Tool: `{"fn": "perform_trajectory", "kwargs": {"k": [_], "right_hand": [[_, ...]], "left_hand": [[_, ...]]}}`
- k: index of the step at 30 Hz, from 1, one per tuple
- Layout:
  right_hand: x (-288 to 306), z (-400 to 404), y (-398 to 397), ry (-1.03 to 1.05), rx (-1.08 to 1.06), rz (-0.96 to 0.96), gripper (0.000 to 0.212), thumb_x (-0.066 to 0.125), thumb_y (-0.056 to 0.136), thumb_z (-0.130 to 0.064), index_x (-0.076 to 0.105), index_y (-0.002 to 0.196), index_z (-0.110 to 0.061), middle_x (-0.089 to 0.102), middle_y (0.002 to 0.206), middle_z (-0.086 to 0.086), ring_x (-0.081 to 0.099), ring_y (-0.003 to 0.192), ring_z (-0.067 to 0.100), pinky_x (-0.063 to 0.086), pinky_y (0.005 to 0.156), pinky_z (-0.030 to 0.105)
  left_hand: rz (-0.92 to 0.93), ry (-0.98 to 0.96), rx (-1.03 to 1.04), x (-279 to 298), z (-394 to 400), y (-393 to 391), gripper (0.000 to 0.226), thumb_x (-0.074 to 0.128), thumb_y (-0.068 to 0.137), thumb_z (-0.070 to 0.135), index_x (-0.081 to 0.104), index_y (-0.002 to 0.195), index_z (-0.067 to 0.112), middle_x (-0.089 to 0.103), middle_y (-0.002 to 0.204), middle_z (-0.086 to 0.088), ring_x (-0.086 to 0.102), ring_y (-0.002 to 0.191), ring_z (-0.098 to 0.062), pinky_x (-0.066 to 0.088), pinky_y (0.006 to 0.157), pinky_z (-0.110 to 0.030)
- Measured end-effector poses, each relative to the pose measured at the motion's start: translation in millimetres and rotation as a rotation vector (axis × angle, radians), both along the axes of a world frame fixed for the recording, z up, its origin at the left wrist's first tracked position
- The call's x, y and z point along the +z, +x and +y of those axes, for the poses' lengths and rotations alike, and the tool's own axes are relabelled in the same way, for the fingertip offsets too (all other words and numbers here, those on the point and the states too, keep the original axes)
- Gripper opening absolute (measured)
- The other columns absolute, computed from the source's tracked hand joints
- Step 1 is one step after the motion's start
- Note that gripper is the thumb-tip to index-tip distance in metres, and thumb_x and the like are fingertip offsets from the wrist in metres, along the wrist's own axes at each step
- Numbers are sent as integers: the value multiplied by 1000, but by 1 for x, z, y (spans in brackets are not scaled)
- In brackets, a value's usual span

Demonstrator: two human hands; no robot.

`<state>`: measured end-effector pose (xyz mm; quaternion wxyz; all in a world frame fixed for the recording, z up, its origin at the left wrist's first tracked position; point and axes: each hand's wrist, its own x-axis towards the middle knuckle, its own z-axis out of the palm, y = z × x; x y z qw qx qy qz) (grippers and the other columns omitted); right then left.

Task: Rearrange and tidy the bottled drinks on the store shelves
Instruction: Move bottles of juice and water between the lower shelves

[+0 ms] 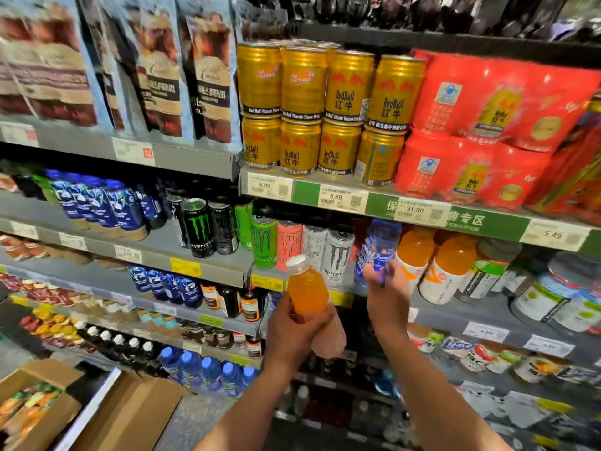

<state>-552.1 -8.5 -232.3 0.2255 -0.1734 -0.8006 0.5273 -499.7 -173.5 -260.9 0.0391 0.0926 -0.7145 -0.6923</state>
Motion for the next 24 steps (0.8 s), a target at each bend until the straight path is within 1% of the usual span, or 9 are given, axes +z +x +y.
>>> {"fn": "perform_trajectory", "kwargs": {"k": [2,4,8,10,13,16,18,21,24], "right_hand": [[-4,-11,-17,-7,-58,-15,66,56,75,-58,53,123,-12,57,121,8,53,113,27,45,98,45],[0,-25,-28,-90,-134,-10,83,58,77,-53,39,145,-8,45,146,14,40,136,31,34,114,47],[-3,-36,-45,-74,-238,20,79,64,94,-30,22,153,0,27,159,19,22,148,34,18,121,41],[-6,-34,-53,-33,-292,-16,76,65,95,-24,23,153,0,25,158,21,21,148,34,18,118,40],[-7,-32,-58,90,-359,-29,78,73,89,-29,32,148,1,38,145,24,32,138,36,28,111,41],[-12,-30,-62,167,-414,-52,80,82,79,-35,41,140,-3,51,130,18,46,125,34,43,103,47],[-15,-32,-65,166,-447,-57,80,84,75,-39,41,136,-10,57,126,13,54,118,33,50,95,50],[-17,-39,-69,112,-456,-65,80,83,75,-41,33,133,-21,65,119,10,65,103,35,56,82,48],[-17,-39,-71,63,-437,-69,80,83,77,-36,32,137,-19,63,123,10,64,107,34,55,85,44]], "left_hand": [[23,21,-37,5,-13,-7,63,92,59,44,63,112,30,75,99,10,72,89,-5,59,77,-31],[39,15,-87,10,-25,-16,53,93,67,23,63,110,27,75,99,7,72,87,-4,57,72,-24],[26,46,-191,14,-48,-28,50,90,70,15,64,112,22,75,100,6,72,88,-3,56,69,-18],[36,63,-221,16,-58,-31,54,89,68,19,64,115,19,76,100,7,72,91,-6,56,70,-18],[53,86,-256,16,-68,-32,51,89,69,12,64,114,14,77,98,11,72,88,-5,54,70,-17],[68,102,-289,17,-74,-31,60,91,63,33,64,114,17,76,100,6,72,91,-9,54,73,-19],[77,118,-297,18,-76,-32,65,88,58,42,63,114,19,76,102,5,72,93,-11,55,74,-21],[77,146,-302,16,-78,-34,67,87,57,41,62,116,19,76,103,6,72,94,-11,56,75,-21],[85,152,-295,13,-78,-33,67,87,58,43,62,117,21,75,105,7,72,96,-11,56,77,-22]]}}
